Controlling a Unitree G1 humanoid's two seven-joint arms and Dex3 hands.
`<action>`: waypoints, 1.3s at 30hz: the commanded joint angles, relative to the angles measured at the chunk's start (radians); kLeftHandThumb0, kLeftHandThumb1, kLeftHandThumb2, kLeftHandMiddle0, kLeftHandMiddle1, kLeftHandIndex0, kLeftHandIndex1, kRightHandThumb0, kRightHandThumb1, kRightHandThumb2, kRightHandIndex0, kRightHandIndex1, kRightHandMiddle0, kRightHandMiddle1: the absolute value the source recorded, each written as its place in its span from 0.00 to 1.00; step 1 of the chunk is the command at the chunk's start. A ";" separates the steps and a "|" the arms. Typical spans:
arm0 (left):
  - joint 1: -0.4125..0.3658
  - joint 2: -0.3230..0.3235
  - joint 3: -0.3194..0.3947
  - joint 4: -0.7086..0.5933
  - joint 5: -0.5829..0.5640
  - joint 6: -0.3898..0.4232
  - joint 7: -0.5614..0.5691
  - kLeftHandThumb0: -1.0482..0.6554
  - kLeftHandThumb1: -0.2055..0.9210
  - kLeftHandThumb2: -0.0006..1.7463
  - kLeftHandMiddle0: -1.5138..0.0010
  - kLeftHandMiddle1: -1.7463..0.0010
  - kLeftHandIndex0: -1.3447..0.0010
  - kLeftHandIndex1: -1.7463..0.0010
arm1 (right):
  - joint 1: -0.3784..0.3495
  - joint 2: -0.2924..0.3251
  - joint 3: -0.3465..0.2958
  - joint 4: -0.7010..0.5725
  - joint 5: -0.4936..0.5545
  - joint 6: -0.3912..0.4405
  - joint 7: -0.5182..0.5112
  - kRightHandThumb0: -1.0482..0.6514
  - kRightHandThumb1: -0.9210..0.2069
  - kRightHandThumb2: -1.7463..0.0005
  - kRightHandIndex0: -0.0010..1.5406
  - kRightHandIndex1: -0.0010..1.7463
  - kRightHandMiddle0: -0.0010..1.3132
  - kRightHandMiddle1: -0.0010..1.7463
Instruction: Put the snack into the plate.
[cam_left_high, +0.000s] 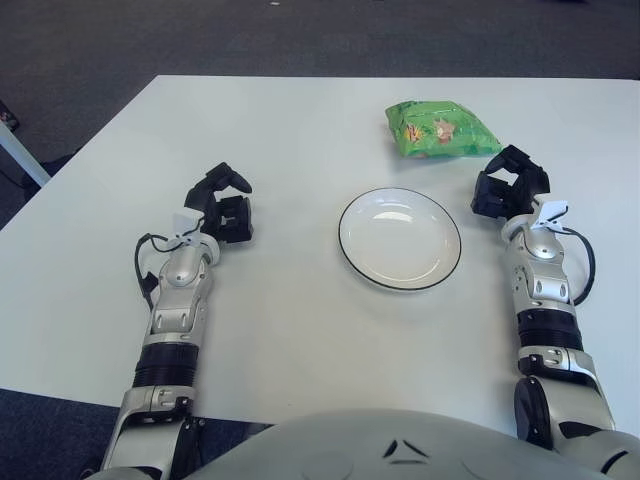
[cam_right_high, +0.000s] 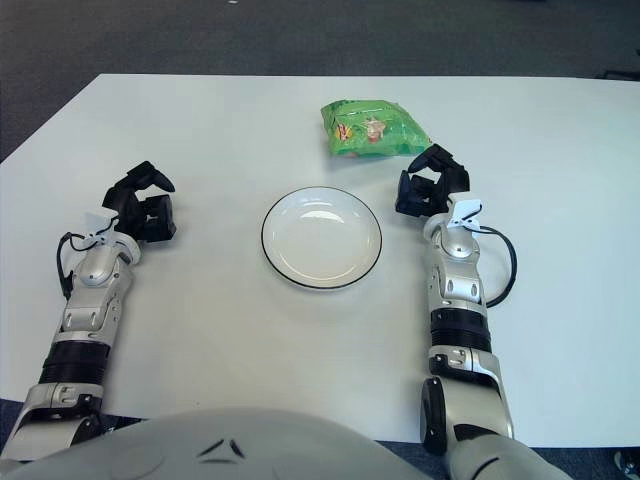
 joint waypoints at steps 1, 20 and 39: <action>0.116 -0.076 -0.021 0.083 0.004 0.012 0.011 0.32 0.41 0.80 0.15 0.00 0.51 0.00 | -0.017 -0.069 0.035 -0.037 -0.075 -0.013 0.026 0.31 0.62 0.18 0.77 1.00 0.53 1.00; 0.122 -0.086 -0.032 0.071 0.015 0.019 0.032 0.32 0.41 0.80 0.15 0.00 0.50 0.00 | -0.191 -0.306 0.183 0.110 -0.369 -0.260 0.036 0.33 0.54 0.25 0.78 1.00 0.47 1.00; 0.132 -0.094 -0.045 0.048 0.015 0.038 0.042 0.32 0.41 0.80 0.15 0.00 0.51 0.00 | -0.513 -0.414 0.335 0.363 -0.630 -0.325 -0.077 0.35 0.46 0.31 0.73 1.00 0.42 1.00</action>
